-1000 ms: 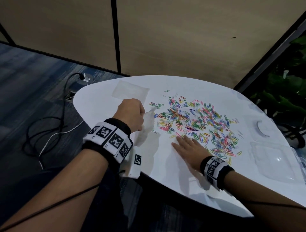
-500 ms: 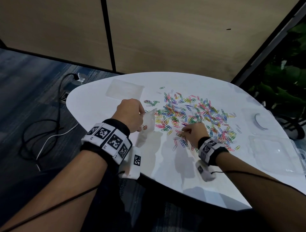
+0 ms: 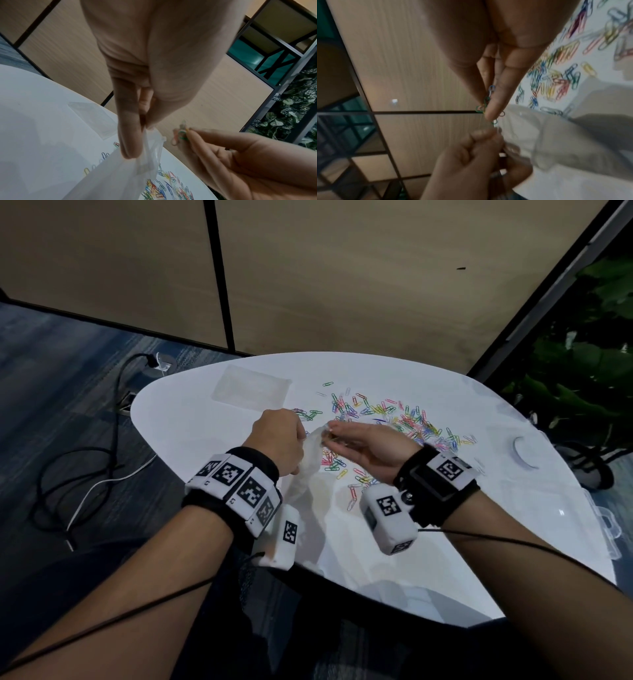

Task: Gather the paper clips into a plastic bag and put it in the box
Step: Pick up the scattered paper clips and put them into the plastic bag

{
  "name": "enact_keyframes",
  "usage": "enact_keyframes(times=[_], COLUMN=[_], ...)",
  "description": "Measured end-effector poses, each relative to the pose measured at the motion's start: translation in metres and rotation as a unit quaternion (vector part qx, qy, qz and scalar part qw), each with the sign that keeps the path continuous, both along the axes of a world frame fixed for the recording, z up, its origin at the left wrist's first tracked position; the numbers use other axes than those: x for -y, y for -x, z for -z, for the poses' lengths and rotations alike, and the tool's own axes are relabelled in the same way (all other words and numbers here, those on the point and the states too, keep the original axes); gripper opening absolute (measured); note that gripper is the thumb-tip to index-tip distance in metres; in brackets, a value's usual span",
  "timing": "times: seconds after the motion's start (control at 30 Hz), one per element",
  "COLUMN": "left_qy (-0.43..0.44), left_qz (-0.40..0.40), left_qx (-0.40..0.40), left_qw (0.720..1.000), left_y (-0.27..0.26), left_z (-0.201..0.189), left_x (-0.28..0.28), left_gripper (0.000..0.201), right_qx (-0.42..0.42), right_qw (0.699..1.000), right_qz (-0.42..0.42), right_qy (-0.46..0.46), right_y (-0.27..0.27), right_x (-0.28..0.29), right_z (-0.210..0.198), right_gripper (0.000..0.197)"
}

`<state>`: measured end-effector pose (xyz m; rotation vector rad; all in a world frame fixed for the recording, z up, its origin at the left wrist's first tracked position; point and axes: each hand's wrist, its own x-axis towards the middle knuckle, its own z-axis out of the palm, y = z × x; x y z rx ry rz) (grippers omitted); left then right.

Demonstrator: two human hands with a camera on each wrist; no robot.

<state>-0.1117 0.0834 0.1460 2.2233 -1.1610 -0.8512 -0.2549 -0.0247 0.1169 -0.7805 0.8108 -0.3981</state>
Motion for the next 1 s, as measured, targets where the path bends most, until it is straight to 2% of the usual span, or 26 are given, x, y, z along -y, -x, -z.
enact_keyframes(times=[0.07, 0.13, 0.23, 0.33, 0.37, 0.4, 0.47, 0.5, 0.53, 0.57, 0.6, 0.67, 0.77, 0.83, 0.87, 0.9, 0.93, 1.0], left_qy=[0.002, 0.005, 0.007, 0.015, 0.015, 0.016, 0.015, 0.012, 0.008, 0.003, -0.002, -0.009, -0.014, -0.015, -0.017, -0.022, -0.028, -0.04], left_qz=[-0.003, -0.005, -0.004, -0.013, -0.016, -0.017, -0.017, -0.015, -0.011, -0.005, 0.0, -0.001, -0.01, -0.015, -0.016, -0.014, -0.011, -0.005], left_qx=[0.001, 0.004, 0.004, -0.021, -0.027, -0.03, -0.029, -0.028, -0.023, -0.011, 0.006, 0.04, 0.076, 0.08, 0.079, 0.078, 0.077, 0.078], left_qw=[1.0, 1.0, 1.0, 1.0, 0.999, 0.999, 0.999, 0.999, 1.0, 1.0, 1.0, 0.999, 0.997, 0.997, 0.997, 0.997, 0.997, 0.996], left_y=[0.002, 0.004, 0.004, 0.002, 0.002, 0.001, 0.0, 0.001, 0.001, 0.002, 0.003, 0.002, -0.005, -0.01, -0.012, -0.014, -0.014, -0.014], left_z=[0.001, 0.0, -0.002, -0.003, -0.003, -0.002, -0.001, 0.0, 0.0, 0.001, 0.002, 0.003, 0.0, -0.002, -0.002, -0.002, -0.003, -0.003], left_x=[0.0, 0.0, 0.0, 0.001, 0.001, 0.001, 0.001, 0.0, 0.0, 0.0, 0.0, 0.001, 0.002, 0.001, 0.001, 0.0, -0.001, -0.002], left_gripper=[0.021, 0.018, 0.024, 0.031, 0.032, 0.032, 0.029, 0.027, 0.023, 0.02, 0.015, 0.017, 0.022, 0.023, 0.023, 0.023, 0.022, 0.023], right_qx=[-0.027, -0.072, -0.134, -0.174, -0.199, -0.232, -0.289, -0.311, -0.328, -0.338, -0.339, -0.317, -0.26, -0.255, -0.274, -0.3, -0.325, -0.344], right_qw=[0.999, 0.995, 0.978, 0.944, 0.921, 0.883, 0.771, 0.718, 0.683, 0.667, 0.663, 0.679, 0.708, 0.704, 0.693, 0.669, 0.632, 0.532], right_qz=[-0.027, -0.024, -0.024, -0.035, -0.044, -0.062, -0.142, -0.189, -0.222, -0.239, -0.244, -0.226, -0.112, -0.065, -0.088, -0.143, -0.222, -0.394], right_qy=[0.016, 0.057, 0.161, 0.279, 0.333, 0.404, 0.549, 0.593, 0.613, 0.619, 0.621, 0.622, 0.647, 0.66, 0.662, 0.665, 0.668, 0.666], right_y=[-0.011, -0.018, -0.021, -0.019, -0.019, -0.02, -0.022, -0.023, -0.024, -0.024, -0.023, -0.02, -0.012, -0.001, 0.005, 0.012, 0.02, 0.041], right_x=[-0.017, -0.024, -0.028, -0.032, -0.032, -0.033, -0.033, -0.033, -0.033, -0.032, -0.031, -0.028, -0.021, -0.011, -0.007, -0.004, -0.003, -0.01], right_z=[0.002, 0.007, 0.013, 0.013, 0.014, 0.014, 0.016, 0.015, 0.014, 0.011, 0.007, 0.0, -0.008, -0.002, 0.006, 0.018, 0.035, 0.076], right_gripper=[0.011, 0.019, 0.029, 0.015, 0.01, 0.007, 0.011, 0.015, 0.018, 0.019, 0.019, 0.017, 0.011, 0.013, 0.017, 0.02, 0.026, 0.038])
